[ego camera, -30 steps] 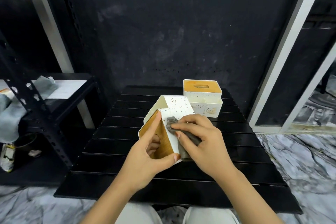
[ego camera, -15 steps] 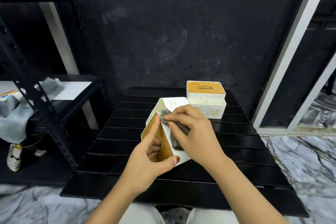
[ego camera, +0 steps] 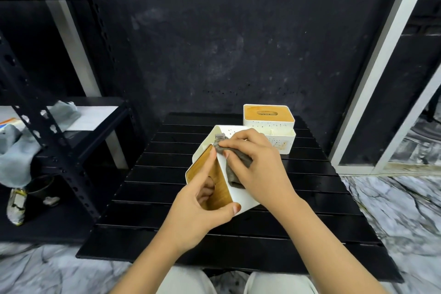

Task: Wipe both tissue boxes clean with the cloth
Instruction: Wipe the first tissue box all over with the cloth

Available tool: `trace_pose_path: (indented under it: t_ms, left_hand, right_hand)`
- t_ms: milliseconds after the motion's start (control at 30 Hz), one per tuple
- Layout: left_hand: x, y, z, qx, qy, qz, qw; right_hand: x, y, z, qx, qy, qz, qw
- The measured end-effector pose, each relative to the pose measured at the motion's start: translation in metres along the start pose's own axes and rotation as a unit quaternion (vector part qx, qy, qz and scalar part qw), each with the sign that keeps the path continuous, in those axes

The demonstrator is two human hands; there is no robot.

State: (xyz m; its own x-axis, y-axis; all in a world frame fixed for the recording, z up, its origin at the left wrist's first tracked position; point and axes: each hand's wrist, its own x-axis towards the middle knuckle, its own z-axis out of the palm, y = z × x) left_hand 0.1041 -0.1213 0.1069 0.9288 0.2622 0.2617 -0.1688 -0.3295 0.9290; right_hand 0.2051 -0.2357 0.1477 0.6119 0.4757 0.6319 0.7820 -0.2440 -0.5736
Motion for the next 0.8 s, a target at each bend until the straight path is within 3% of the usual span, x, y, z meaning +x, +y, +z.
trace_pose_path:
  t_ms: [533,800]
  left_hand:
    - [0.002,-0.007,-0.005,0.013,0.008,-0.011,1.0]
    - [0.002,-0.005,-0.004,-0.015,-0.001,0.0,1.0]
  right_hand:
    - [-0.033,0.03,-0.02,0.004,0.043,0.098,0.994]
    - [-0.047,-0.002,-0.002,0.011,0.038,0.001,0.999]
